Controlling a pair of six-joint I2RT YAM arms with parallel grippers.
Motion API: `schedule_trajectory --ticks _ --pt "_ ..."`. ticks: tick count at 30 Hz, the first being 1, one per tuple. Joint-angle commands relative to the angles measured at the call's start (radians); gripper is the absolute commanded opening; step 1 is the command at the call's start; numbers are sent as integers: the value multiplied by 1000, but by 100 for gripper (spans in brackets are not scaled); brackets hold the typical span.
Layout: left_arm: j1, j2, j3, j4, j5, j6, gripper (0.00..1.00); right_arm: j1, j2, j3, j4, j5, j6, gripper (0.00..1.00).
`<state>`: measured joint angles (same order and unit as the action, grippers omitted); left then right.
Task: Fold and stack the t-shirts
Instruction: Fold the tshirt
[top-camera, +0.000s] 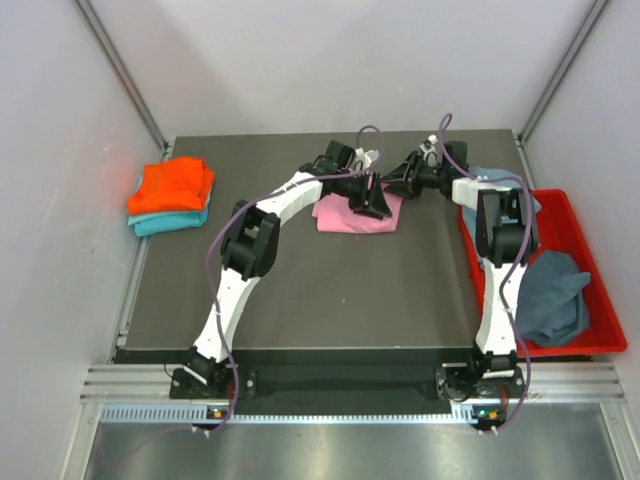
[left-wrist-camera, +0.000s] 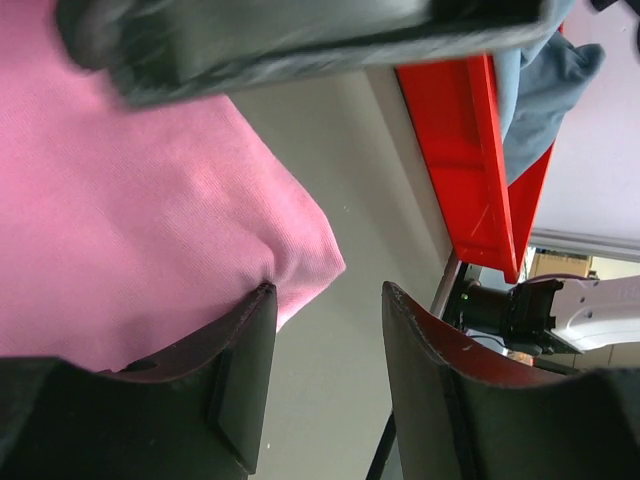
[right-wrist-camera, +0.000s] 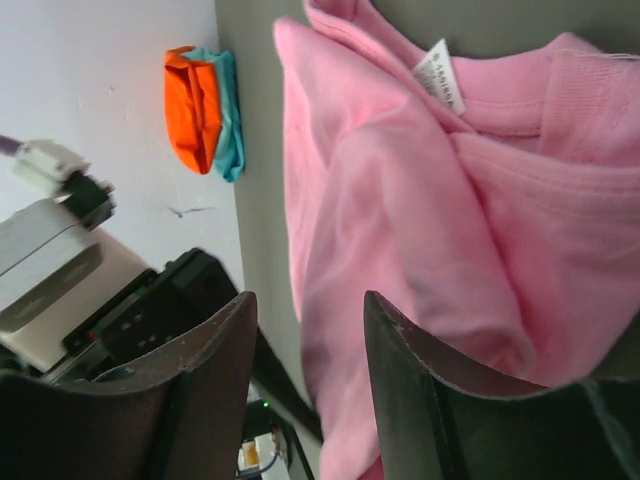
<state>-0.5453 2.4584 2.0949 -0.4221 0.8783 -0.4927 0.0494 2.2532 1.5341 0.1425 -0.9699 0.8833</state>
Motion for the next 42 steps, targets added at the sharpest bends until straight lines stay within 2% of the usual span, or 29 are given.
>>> schedule_trajectory --ticks 1,7,15,20,22,26,29,33,35,37,38,39,40,42 --pt "-8 17 30 71 31 -23 51 20 63 50 32 17 -1 48" --pt "-10 65 10 92 56 -58 51 27 134 129 16 39 -10 49" --pt "-18 24 -128 112 73 -81 50 12 213 225 0 54 -12 49" --pt "-22 11 -134 100 70 -73 50 10 235 258 3 60 -4 50" --pt "-27 -18 -128 92 68 -57 50 12 235 256 6 60 -4 50" --pt "-27 -102 -75 -35 21 96 52 10 220 225 11 56 -4 50" --pt "-19 -174 -46 -72 -13 169 53 12 209 209 11 53 -7 50" --pt "1 -187 16 -80 7 178 54 12 198 204 16 51 -7 50" --pt "16 -158 31 -43 40 123 54 12 198 202 19 51 -6 50" --pt "36 -116 22 115 144 27 54 12 195 198 22 51 -4 50" --pt "44 -102 -22 212 201 -142 54 12 197 195 22 53 -6 50" --pt "48 -70 -47 352 274 -241 53 10 194 195 22 48 -6 50" --pt "53 -47 -56 499 290 -344 53 12 192 190 22 48 -4 50" --pt "51 25 -10 511 306 -360 55 10 194 187 22 45 -4 50"
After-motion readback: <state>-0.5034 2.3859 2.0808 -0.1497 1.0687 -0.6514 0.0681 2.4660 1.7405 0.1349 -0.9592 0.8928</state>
